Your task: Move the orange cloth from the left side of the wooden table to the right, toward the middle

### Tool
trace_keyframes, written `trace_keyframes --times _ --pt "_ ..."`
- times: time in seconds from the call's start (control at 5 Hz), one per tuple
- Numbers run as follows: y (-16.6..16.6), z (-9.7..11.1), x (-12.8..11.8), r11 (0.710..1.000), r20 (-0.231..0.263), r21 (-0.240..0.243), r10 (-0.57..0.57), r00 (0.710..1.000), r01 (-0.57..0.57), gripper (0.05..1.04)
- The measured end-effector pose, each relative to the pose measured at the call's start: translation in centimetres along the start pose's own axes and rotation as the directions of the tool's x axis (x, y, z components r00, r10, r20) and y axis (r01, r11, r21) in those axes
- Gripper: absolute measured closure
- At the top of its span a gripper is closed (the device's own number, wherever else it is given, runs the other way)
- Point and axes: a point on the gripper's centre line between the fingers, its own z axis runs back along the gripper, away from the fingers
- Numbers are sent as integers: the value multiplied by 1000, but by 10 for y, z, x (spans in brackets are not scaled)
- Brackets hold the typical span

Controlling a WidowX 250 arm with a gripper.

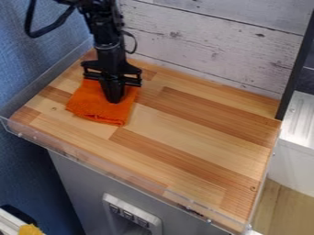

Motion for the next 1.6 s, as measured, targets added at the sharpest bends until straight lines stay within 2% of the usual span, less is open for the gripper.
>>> trace_keyframes --times 0.2,0.6,0.8,1.0,1.2,1.4,1.6 --pt "-9 -1 8 997 -7 23 -67 998 67 1025" --pt "-36 -1 16 986 -53 34 -161 986 163 1001" --pt "-52 2 9 979 -112 15 -202 973 205 847" --pt "-69 9 -2 977 -160 -2 -211 964 214 594" --pt "-85 33 -13 976 -142 -6 -218 965 220 295" --pt "-97 55 -27 975 -108 -6 -223 969 224 87" --pt "-111 73 -43 975 -76 -3 -222 972 222 84"
